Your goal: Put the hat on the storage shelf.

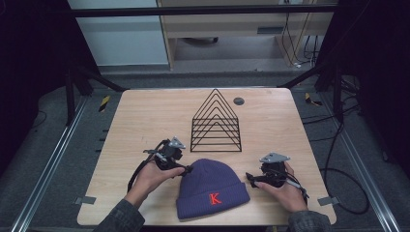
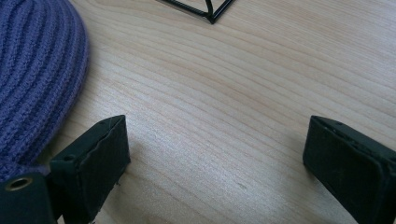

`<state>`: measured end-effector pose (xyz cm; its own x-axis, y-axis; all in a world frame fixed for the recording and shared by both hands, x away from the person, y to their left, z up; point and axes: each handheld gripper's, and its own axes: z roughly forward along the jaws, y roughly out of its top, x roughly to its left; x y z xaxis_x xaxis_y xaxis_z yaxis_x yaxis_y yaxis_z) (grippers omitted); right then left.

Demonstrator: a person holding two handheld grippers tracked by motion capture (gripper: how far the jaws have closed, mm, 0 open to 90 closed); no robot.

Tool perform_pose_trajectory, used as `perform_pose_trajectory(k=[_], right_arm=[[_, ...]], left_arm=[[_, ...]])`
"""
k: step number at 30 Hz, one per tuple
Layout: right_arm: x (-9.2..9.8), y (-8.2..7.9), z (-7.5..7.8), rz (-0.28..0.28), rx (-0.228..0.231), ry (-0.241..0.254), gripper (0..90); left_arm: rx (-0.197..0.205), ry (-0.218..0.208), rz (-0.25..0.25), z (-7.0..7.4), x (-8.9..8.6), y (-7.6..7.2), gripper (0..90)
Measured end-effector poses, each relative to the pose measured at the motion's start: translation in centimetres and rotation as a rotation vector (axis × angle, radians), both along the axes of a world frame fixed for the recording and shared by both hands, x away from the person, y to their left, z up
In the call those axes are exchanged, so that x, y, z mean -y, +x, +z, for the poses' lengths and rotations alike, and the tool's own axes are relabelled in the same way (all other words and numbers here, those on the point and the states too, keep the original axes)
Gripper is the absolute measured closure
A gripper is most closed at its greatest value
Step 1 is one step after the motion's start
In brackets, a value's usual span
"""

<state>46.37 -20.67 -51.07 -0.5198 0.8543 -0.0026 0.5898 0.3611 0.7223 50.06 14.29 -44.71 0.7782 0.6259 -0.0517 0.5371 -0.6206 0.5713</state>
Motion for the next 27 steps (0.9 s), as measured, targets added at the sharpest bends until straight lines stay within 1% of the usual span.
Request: perform_pose_trajectory(k=[2,4,6,8,12,15,19,21,23,26,27], right_arm=[[0.0,0.0,0.0,0.000,0.000,0.000,7.2],[0.0,0.0,0.0,-0.001,-0.001,0.001,7.2],[0.0,0.0,0.0,0.001,-0.001,0.000,7.1],[0.0,0.0,0.0,0.000,0.000,0.001,6.8],[-0.1,0.0,0.0,-0.001,-0.003,0.004,6.3],[-0.1,0.0,0.0,-0.001,-0.002,0.002,6.1],[-0.1,-0.1,0.0,0.000,-0.002,0.003,6.1],[-0.1,-0.1,0.0,0.001,-0.002,0.005,5.9],[-0.1,-0.1,-0.1,0.001,-0.002,0.004,5.7],[-0.2,-0.1,-0.1,0.003,0.001,0.001,5.6],[-0.2,-0.1,-0.1,0.003,0.001,0.001,5.6]], left_arm=[[-0.017,0.013,-0.008,-0.3,0.6,0.2,33.1],[-0.026,0.027,-0.011,-0.5,1.1,0.3,34.2],[-0.043,0.029,-0.019,-0.7,1.4,0.4,35.5],[-0.050,0.045,-0.026,-1.0,1.8,0.4,35.9],[-0.060,0.054,-0.015,-1.5,2.1,0.8,37.3],[-0.062,0.061,-0.020,-1.7,2.3,0.8,38.9],[-0.080,0.078,-0.023,-2.0,2.4,0.9,41.4],[-0.086,0.081,-0.024,-2.0,2.5,0.9,43.3],[-0.093,0.080,-0.028,-2.1,2.6,0.9,47.1],[-0.100,0.089,-0.031,-2.4,2.7,0.7,52.0],[-0.107,0.084,-0.026,-2.5,2.7,0.7,52.0]])
